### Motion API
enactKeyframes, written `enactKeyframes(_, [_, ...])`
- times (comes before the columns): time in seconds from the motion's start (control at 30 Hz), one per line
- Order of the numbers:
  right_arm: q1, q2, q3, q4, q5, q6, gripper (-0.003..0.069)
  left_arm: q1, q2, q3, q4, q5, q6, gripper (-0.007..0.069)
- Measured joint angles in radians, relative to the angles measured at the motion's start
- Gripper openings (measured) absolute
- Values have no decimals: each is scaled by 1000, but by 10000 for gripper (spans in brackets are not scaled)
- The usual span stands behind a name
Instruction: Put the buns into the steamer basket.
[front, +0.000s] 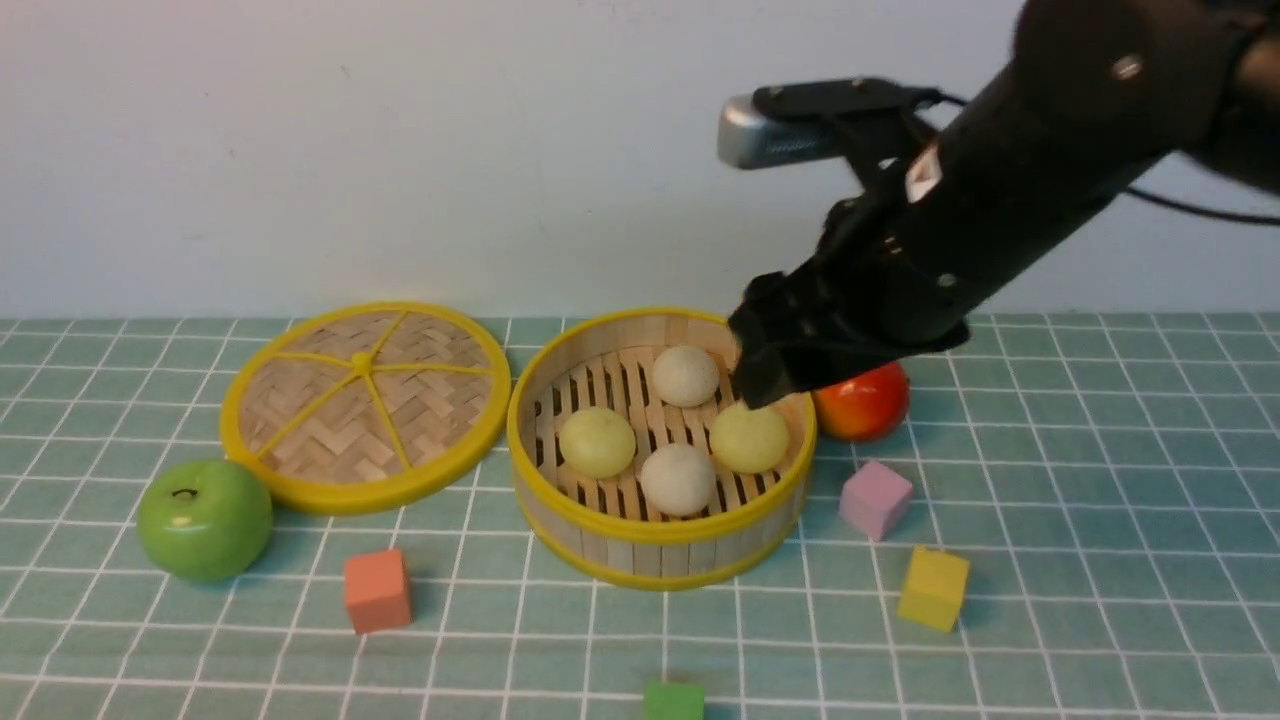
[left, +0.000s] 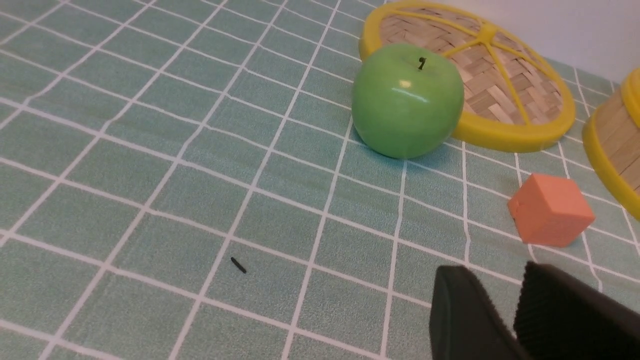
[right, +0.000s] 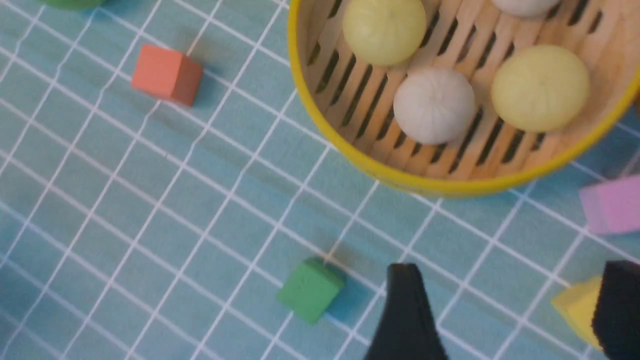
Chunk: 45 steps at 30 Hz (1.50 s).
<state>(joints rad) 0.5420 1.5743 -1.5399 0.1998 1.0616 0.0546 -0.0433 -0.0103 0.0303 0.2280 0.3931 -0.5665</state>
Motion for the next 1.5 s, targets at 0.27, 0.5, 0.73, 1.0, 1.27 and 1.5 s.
enactKeyframes(0.27, [0,-345,240,-60,49,83,111,0,0,0,0,0,0,196])
enactKeyframes(0.5, [0,-590,515,-177,1,93,-14,0,0,0,0,0,0,201])
enactKeyframes(0.73, [0,-762,625,-191,92,93,-13,0,0,0,0,0,0,206])
enactKeyframes(1.0, [0,-859,635,-289,191,93,-8,0,0,0,0,0,0,216])
enactKeyframes(1.27, [-121,-1032,638,-468,199,93,-4,0,0,0,0,0,0,217])
enactKeyframes(1.5, [-288,-1193,737,-526,106,93,0,0,0,0,0,0,0,217])
